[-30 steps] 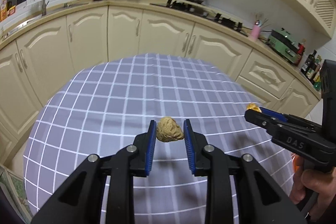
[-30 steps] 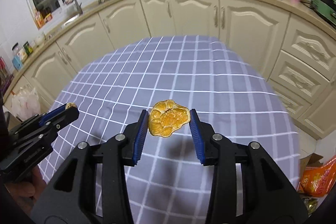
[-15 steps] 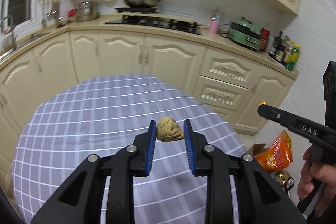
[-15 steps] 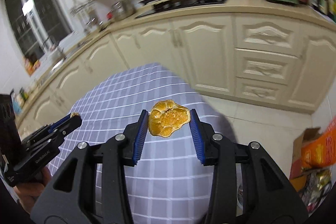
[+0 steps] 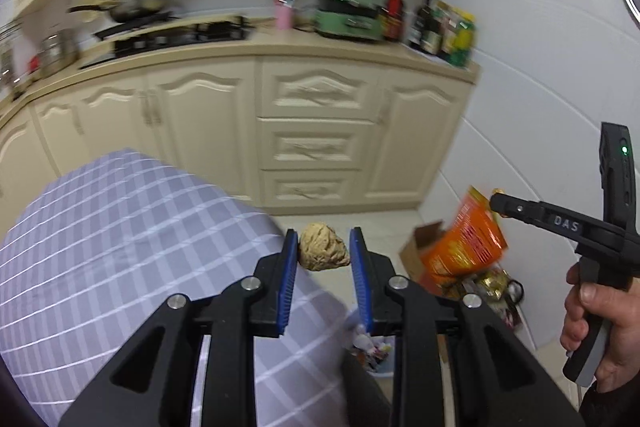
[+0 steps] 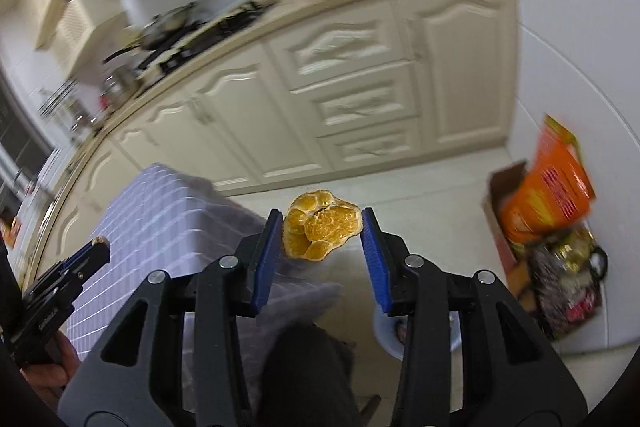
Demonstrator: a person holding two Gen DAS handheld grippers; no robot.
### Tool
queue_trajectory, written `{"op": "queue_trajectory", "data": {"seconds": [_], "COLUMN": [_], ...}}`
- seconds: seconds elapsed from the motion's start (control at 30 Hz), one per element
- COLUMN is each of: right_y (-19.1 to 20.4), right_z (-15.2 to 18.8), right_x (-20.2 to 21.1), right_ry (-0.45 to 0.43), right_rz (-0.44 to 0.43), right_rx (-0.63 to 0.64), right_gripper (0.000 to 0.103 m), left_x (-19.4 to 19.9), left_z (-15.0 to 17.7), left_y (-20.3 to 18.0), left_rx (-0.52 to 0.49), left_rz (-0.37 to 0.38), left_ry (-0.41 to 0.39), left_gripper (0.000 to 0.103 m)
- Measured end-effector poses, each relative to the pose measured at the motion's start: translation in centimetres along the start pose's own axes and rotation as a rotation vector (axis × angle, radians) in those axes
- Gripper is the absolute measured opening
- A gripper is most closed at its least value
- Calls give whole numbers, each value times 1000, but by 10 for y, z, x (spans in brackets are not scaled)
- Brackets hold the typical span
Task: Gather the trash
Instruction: 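Carry the walnut and fruit slice over the blue bin and open both tools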
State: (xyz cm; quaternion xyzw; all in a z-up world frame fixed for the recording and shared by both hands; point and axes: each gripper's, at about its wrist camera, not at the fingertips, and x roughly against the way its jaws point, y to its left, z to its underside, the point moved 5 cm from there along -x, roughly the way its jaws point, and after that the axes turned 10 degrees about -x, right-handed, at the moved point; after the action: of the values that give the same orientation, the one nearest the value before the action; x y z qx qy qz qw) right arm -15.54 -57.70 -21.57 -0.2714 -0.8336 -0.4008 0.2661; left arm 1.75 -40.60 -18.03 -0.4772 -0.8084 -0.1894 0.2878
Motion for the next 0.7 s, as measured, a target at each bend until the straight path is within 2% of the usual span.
{"op": "queue_trajectory", "data": {"seconds": [0.23,0.5,0.7], "right_y": [-57,-94,-111], "right_z": [7,16,21], "right_x": [-8,-37,-57], "right_ry": [31,106,148], "right_rz": [59,83,76], "right_rx": [-87,-175,-241], "right_gripper": [39,39,40], "left_x": [-46,-116,-172], "left_z": [4,30,58], "left_y": [-60,-106,-128], "left_rx": [-76,-132,-192], "left_rz": [101,198,232], "left_ry": [80,250,391], "left_gripper": [25,25,25]}}
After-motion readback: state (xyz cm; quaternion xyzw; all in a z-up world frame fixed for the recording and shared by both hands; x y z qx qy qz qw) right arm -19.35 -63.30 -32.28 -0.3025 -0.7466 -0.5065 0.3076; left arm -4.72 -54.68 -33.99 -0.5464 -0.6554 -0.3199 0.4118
